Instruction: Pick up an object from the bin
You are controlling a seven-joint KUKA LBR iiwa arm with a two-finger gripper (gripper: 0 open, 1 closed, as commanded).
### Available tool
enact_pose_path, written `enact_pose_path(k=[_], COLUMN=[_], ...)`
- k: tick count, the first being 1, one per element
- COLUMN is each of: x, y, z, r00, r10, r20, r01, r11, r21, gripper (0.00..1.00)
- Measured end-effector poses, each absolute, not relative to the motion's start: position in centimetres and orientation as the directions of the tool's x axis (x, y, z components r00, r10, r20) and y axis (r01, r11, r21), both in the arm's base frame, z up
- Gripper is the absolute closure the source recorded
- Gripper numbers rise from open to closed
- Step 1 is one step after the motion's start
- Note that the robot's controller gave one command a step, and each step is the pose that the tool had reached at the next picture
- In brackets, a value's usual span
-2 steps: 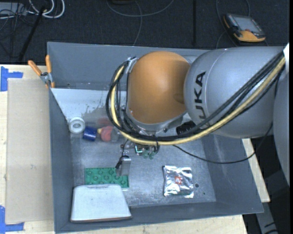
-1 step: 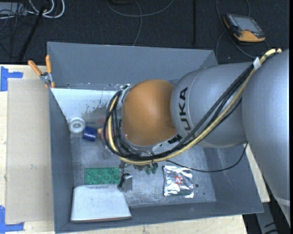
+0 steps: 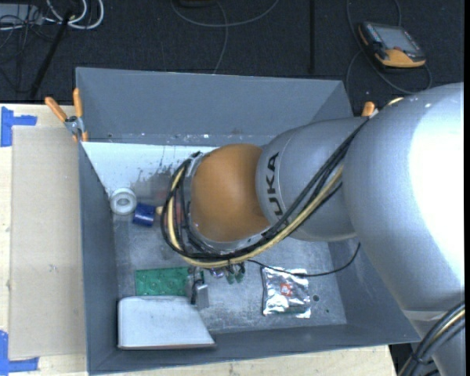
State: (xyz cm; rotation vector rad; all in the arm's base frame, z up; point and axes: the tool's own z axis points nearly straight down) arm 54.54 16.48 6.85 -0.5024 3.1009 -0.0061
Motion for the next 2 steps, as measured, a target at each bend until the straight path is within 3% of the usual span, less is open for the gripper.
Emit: enact_pose_path(k=[1, 2], x=[54.7, 55.2], y=[16.6, 17.7], z=[7.3, 30.5], r00=[-0.95, -0.958], r10=[-0.311, -0.285], r20=[-0.005, -0.01], r01=[-0.311, -0.285], r11=[0.95, 0.958], r21=[-0.002, 0.0], gripper=[1.0, 1.0])
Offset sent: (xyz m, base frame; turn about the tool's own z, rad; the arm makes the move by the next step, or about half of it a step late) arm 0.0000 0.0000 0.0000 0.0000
